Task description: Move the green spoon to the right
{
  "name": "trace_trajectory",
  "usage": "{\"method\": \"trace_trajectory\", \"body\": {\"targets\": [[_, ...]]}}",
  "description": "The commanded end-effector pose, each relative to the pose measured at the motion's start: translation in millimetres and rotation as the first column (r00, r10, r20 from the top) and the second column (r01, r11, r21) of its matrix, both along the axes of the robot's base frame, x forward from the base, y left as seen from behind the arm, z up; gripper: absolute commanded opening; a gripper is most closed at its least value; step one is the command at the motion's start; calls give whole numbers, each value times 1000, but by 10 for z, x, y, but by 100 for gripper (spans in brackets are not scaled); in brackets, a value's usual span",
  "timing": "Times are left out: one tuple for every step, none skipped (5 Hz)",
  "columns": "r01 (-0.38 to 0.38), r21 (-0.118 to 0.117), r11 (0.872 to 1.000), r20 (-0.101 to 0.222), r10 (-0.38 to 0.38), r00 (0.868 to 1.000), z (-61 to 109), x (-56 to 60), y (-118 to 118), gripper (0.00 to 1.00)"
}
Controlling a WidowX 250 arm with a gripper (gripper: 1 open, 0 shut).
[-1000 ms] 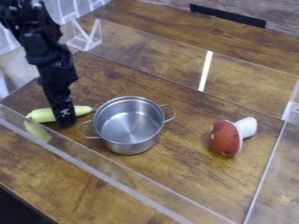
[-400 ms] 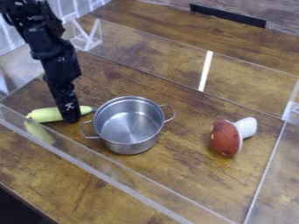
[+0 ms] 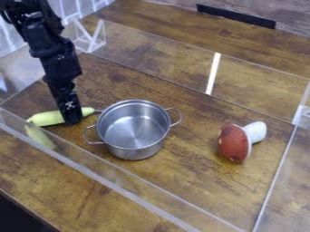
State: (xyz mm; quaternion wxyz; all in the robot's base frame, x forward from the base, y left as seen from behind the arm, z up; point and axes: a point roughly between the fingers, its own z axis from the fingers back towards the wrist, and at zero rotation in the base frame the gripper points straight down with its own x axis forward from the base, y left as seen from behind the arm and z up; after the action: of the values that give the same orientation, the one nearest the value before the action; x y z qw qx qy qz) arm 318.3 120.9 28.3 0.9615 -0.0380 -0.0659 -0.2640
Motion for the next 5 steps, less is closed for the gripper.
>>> {"method": "trace_trajectory", "body": {"targets": [[-23,5,1000,34,23,999,113,69,131,100],[-27,2,1000,20,27,999,108,74,130,0],[-35,2,999,12,34,999,111,86,126,0],[-71,8,997,5,71,997,229,152,91,0],[-109,11,994,3,109,994,366,241,8,0]]}}
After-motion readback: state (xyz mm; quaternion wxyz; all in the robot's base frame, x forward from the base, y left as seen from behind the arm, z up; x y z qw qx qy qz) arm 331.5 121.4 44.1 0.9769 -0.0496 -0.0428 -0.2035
